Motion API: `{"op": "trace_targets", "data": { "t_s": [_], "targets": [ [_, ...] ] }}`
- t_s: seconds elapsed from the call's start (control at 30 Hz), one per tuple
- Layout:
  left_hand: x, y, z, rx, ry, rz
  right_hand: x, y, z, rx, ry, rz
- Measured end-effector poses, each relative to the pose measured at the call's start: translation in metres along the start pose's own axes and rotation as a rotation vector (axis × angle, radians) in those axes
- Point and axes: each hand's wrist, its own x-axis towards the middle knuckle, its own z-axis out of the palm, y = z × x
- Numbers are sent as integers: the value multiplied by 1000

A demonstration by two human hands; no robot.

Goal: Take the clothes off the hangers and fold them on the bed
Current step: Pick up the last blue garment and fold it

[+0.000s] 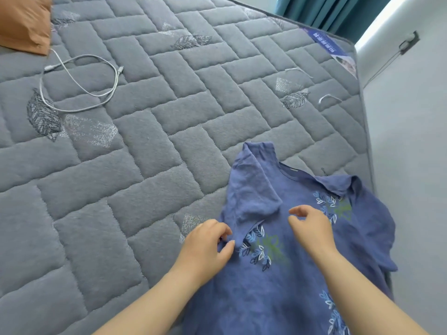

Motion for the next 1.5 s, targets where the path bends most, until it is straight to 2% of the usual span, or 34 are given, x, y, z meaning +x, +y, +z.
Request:
{"op": "trace_targets", "data": {
  "t_s": [0.13,0.3,0.5,0.67,0.9,1.03,1.2,1.33,1.5],
  "targets": [
    [3,23,-7,-8,-50,27,-26,7,-24,-3,-49,52],
    [6,61,4,-22,-115,127,-29,36,-38,51,-32,117],
    [12,104,67,-1,-59,86,-10,103,-59,148,55,66],
    [8,183,129,77,-122,14,-7,181,-127,143,-6,39],
    [45,266,157,124,-99,-1,7,233,-193,113,-69,-10],
    [59,275,160,112,-133,-43,12,244,-204,80,-62,13],
    [102,264,175,140,-62,-93,68,240,-194,92,-60,-58],
    [138,254,208,219,-173,-192,124,242,-178,56,-98,-136],
    [192,244,239,389,-183,-55,176,250,-156,38,-217,-218]
  ]
}}
